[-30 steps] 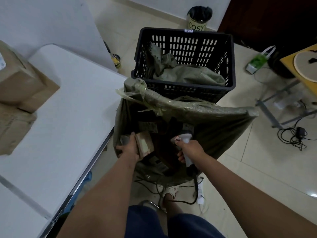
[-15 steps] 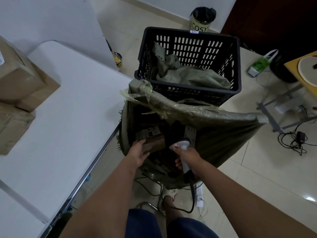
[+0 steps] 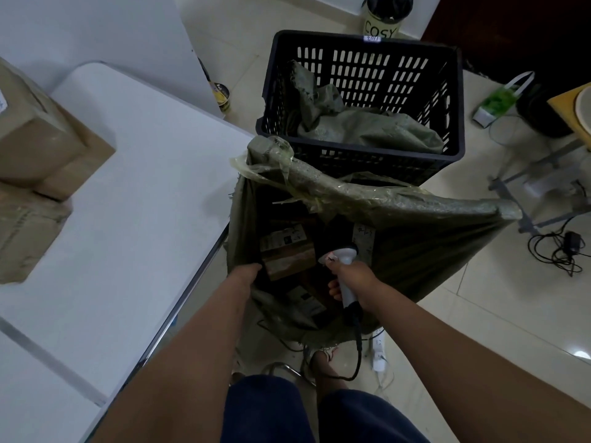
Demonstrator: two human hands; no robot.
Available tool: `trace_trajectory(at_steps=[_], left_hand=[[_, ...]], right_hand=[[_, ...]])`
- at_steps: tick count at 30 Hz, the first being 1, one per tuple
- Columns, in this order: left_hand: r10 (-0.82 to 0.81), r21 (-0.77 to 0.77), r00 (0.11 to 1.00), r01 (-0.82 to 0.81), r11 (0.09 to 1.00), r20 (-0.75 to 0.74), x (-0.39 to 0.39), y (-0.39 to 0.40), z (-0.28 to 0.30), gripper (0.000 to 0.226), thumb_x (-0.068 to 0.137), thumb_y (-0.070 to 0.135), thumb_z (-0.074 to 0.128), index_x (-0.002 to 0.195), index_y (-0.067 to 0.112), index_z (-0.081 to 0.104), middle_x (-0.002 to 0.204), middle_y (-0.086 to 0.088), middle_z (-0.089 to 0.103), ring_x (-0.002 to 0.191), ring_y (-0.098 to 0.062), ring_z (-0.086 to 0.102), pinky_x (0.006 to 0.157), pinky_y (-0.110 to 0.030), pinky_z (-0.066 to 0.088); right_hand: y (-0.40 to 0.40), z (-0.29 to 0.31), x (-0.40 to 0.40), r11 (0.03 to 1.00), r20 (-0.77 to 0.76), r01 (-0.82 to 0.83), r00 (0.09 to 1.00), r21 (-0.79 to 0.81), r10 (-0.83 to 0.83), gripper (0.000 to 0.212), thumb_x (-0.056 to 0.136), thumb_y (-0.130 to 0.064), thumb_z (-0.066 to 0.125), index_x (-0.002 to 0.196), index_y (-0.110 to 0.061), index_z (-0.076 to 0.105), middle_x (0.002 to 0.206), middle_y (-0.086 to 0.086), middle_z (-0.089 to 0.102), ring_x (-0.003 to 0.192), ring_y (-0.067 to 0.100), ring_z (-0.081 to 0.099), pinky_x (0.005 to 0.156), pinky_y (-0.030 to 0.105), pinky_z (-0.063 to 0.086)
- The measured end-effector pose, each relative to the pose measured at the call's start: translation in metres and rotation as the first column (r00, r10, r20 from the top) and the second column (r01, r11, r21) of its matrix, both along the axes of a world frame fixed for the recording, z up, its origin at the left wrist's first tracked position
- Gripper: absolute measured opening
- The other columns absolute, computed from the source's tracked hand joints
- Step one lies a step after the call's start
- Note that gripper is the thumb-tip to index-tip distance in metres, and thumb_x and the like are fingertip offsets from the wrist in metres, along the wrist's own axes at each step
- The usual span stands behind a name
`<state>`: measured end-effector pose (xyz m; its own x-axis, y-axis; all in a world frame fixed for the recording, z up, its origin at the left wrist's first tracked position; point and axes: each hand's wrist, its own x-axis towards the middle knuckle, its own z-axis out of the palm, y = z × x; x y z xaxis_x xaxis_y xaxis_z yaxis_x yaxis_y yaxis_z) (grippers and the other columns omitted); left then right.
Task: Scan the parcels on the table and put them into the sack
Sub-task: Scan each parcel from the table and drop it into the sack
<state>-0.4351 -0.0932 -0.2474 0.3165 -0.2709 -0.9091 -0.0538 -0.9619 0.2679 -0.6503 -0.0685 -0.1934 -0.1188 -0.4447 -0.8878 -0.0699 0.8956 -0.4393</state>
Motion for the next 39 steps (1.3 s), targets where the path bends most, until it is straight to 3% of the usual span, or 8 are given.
trace_trajectory(at_steps=[2, 4, 5, 8, 16, 26, 31, 39], left_hand=[[0.128, -0.026, 0.991, -0.129, 0.991, -0.031, 0.012, -0.009, -0.016, 0.060, 0.089, 0.034, 0.072, 0.136, 0.003, 0.048, 0.135, -0.013, 0.053, 0.126, -0.037, 0.050, 0.095, -0.036, 0.042], [0.141, -0.064, 0.987, -0.136, 0.989, 0.080, 0.041, -0.012, -0.077, 0.110, 0.044, 0.057, 0.091, 0.134, 0.011, 0.049, 0.133, -0.015, 0.056, 0.112, -0.042, 0.058, 0.094, -0.044, 0.050], [0.121, -0.058, 0.988, -0.116, 0.992, 0.099, 0.054, -0.013, -0.104, 0.110, 0.042, 0.059, 0.089, 0.134, 0.012, 0.049, 0.130, -0.017, 0.057, 0.107, -0.042, 0.059, 0.092, -0.048, 0.052], [-0.098, -0.115, 0.980, 0.119, 0.986, 0.171, 0.039, -0.007, -0.043, 0.051, 0.090, 0.036, 0.065, 0.128, 0.003, 0.056, 0.122, -0.019, 0.061, 0.108, -0.038, 0.060, 0.092, -0.038, 0.051], [-0.392, -0.262, 0.859, 0.482, 0.836, 0.330, 0.039, 0.039, 0.022, 0.021, 0.097, 0.025, 0.051, 0.088, 0.008, 0.059, 0.089, -0.012, 0.061, 0.085, -0.028, 0.059, 0.066, -0.030, 0.038], [-0.352, -0.329, 0.742, 0.599, 0.730, 0.571, 0.090, 0.057, 0.076, 0.034, 0.093, 0.017, 0.049, 0.060, 0.019, 0.047, 0.066, -0.006, 0.056, 0.066, -0.028, 0.054, 0.056, -0.031, 0.033], [-0.308, -0.426, 0.784, 0.569, 0.704, 0.539, 0.098, 0.064, 0.087, 0.034, 0.095, 0.018, 0.049, 0.061, 0.021, 0.046, 0.063, -0.003, 0.054, 0.062, -0.023, 0.051, 0.055, -0.031, 0.034], [-0.503, -0.295, 0.694, 0.695, 0.656, 0.515, 0.103, 0.067, 0.084, 0.030, 0.095, 0.030, 0.049, 0.068, 0.023, 0.039, 0.069, 0.000, 0.053, 0.065, -0.021, 0.051, 0.055, -0.029, 0.034]], right_hand=[[0.000, 0.001, -0.001, 1.000, -0.001, 0.003, 1.000, -0.007, -0.003, 0.042, 0.096, -0.038, 0.061, 0.111, 0.001, 0.058, 0.072, 0.013, 0.062, 0.059, 0.021, 0.061, 0.055, 0.030, 0.052], [0.000, 0.002, -0.001, 1.000, -0.004, 0.003, 1.000, -0.013, -0.003, 0.044, 0.096, -0.039, 0.061, 0.112, 0.001, 0.057, 0.072, 0.013, 0.062, 0.060, 0.021, 0.061, 0.055, 0.030, 0.052], [0.000, 0.002, -0.001, 1.000, -0.003, 0.005, 1.000, -0.014, -0.005, 0.044, 0.096, -0.039, 0.061, 0.112, 0.001, 0.057, 0.072, 0.013, 0.062, 0.060, 0.021, 0.060, 0.055, 0.030, 0.051], [0.002, 0.004, -0.001, 1.000, -0.003, 0.006, 1.000, -0.005, -0.006, 0.044, 0.096, -0.038, 0.061, 0.113, 0.002, 0.057, 0.072, 0.013, 0.061, 0.060, 0.022, 0.060, 0.054, 0.030, 0.050], [0.006, 0.006, 0.011, 1.000, 0.008, 0.011, 1.000, -0.005, -0.011, 0.035, 0.096, -0.035, 0.061, 0.101, 0.000, 0.057, 0.072, 0.014, 0.061, 0.060, 0.023, 0.059, 0.055, 0.031, 0.051], [0.017, 0.006, 0.032, 0.999, -0.048, -0.035, 0.998, 0.038, 0.037, 0.040, 0.095, -0.040, 0.061, 0.108, -0.002, 0.057, 0.078, 0.015, 0.065, 0.066, 0.024, 0.063, 0.057, 0.033, 0.051], [0.017, 0.011, 0.046, 0.998, -0.051, -0.060, 0.997, 0.019, 0.061, 0.044, 0.095, -0.039, 0.061, 0.109, 0.003, 0.060, 0.073, 0.014, 0.064, 0.060, 0.023, 0.062, 0.052, 0.029, 0.048], [0.012, 0.027, 0.067, 0.996, -0.056, -0.078, 0.996, -0.035, 0.076, 0.037, 0.095, -0.035, 0.062, 0.100, 0.002, 0.060, 0.073, 0.015, 0.064, 0.059, 0.023, 0.061, 0.051, 0.031, 0.048]])
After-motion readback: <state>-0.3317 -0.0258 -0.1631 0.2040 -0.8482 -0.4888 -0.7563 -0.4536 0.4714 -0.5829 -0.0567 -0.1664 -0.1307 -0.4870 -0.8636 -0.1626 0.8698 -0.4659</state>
